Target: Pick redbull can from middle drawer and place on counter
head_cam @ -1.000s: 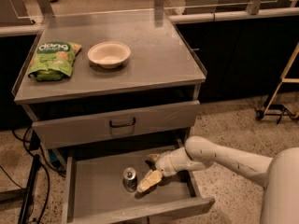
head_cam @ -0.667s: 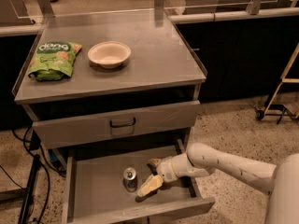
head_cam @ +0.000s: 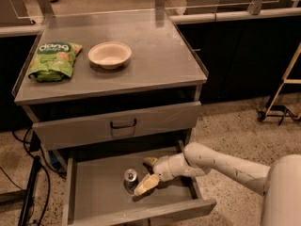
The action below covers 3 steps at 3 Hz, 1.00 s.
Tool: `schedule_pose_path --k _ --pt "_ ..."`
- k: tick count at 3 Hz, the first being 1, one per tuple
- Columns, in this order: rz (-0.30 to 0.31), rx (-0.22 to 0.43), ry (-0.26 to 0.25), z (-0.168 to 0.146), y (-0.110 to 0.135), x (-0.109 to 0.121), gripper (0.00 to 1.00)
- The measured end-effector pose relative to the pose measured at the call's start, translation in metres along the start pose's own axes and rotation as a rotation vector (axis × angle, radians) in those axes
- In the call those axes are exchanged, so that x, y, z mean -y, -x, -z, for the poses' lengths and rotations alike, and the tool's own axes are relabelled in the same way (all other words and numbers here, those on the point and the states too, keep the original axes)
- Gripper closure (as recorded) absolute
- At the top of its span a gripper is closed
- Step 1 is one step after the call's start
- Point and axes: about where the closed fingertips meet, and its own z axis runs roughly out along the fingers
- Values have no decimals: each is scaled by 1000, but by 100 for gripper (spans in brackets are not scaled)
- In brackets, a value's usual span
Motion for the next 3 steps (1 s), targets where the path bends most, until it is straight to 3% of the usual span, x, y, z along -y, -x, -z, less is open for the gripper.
schedule_pose_path --k 1,3 --pt "41 45 47 -24 26 15 0" --pt "39 57 59 -29 20 11 0"
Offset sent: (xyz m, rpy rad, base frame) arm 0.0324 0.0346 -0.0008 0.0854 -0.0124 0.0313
